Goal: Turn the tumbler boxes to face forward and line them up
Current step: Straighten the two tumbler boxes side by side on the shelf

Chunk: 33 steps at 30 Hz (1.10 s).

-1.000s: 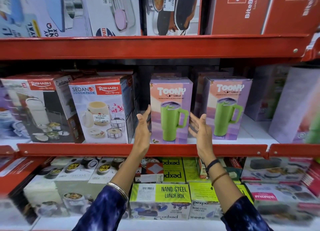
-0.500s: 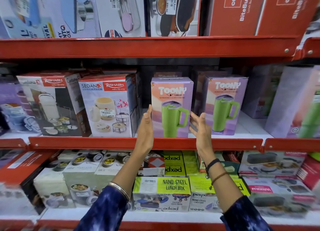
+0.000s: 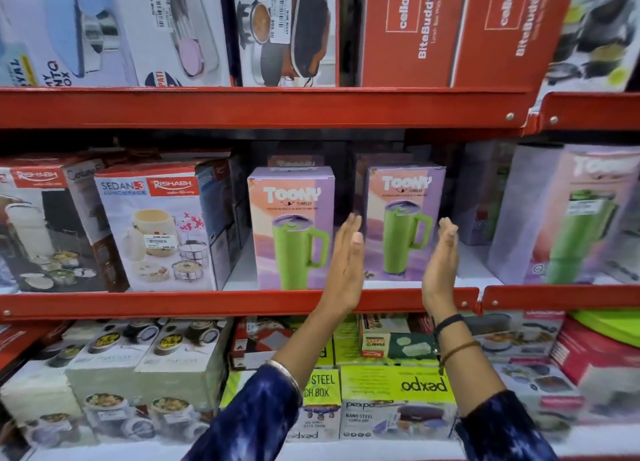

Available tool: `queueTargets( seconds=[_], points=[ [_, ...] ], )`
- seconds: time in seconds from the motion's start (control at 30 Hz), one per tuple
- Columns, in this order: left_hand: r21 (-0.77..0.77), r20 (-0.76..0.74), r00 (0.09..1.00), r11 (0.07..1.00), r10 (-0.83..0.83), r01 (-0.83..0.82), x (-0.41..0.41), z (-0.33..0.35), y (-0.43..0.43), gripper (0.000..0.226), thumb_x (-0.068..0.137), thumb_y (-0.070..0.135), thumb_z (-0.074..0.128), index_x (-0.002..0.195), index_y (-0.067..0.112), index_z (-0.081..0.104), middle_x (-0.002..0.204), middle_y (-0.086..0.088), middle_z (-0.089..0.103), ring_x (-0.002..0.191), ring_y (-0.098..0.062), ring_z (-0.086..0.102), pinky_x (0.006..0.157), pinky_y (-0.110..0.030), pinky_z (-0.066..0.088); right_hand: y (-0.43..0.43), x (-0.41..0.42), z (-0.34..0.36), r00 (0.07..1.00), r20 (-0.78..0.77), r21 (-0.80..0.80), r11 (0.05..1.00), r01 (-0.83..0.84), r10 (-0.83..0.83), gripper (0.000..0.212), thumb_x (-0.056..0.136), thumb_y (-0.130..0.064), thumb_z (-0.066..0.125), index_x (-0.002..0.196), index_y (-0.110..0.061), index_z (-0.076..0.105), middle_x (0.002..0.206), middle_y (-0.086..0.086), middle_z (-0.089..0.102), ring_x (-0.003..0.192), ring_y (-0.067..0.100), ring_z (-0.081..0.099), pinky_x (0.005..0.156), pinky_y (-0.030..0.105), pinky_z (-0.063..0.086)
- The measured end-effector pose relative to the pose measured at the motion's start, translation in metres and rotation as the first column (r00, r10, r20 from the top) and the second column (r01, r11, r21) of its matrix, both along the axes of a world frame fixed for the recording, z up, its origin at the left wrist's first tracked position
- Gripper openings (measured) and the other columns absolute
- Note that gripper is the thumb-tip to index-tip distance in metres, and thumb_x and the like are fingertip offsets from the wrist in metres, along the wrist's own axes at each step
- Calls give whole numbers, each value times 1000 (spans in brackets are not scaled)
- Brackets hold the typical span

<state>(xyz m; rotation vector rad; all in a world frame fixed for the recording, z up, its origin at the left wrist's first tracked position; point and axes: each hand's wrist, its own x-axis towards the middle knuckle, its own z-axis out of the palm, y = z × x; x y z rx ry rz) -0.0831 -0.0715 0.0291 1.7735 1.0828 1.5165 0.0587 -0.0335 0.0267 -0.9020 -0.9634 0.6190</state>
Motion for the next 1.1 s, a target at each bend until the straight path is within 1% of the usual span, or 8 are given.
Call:
queueTargets(
  seconds=[0.27,0.43,0.53,0.63,0.7,0.83,0.9,1.1],
  points=[
    [-321,181,978,946,106,-43,25,0,45,67,89,66,3,145,38,27,160,1,18,147,-25,16,119,-50,14,32,36,-2,991,12,-172,977,-127,131,80,82,-70,21,133,-15,49,142,7,48,132,25,43,113,46,31],
    [-258,267,960,966,80,-8,27,-8,54,73,51,99,10,108,70,45,154,-2,36,142,-28,30,115,-57,24,35,47,-3,979,-34,-154,966,-206,203,61,97,-48,18,130,-8,51,129,10,56,117,23,54,84,25,47],
    [-256,263,960,966,96,-27,29,-9,49,77,51,100,10,113,69,43,153,-3,37,141,-29,32,115,-56,26,29,50,-4,973,-39,-150,962,-230,227,63,96,-49,18,132,-7,49,135,10,53,117,20,53,93,28,45],
    [-252,228,967,966,113,-54,26,-11,43,85,48,101,8,118,66,41,103,6,61,92,-13,55,85,-37,44,24,53,-7,966,-47,-158,953,-259,255,66,95,-52,18,133,-7,48,140,12,51,121,20,52,96,29,44],
    [-238,210,972,970,104,-52,24,-10,36,79,47,102,11,111,71,44,88,15,50,72,-3,38,65,-27,33,20,53,-8,964,-42,-159,951,-267,264,64,96,-50,19,133,-7,48,139,12,52,117,17,53,88,21,47],
    [-232,257,963,972,88,-27,25,-8,20,80,59,94,7,125,62,39,152,-1,36,128,-20,46,100,-45,43,6,51,-7,960,-53,-145,949,-280,275,63,96,-49,20,131,-7,50,138,12,53,116,16,54,72,13,53],
    [-225,250,964,974,87,-29,24,-5,10,72,64,88,4,122,63,37,157,-3,28,143,-28,28,115,-56,25,0,50,-8,962,-59,-135,952,-274,268,62,97,-48,21,130,-6,51,137,12,53,114,17,54,70,10,53],
    [-216,241,969,976,59,-6,23,-10,-3,93,52,98,9,131,55,35,150,3,40,136,-27,39,111,-54,31,-15,52,-4,973,-44,-141,963,-231,227,64,96,-48,20,129,-5,52,135,14,55,121,25,54,85,25,49]
  ],
)
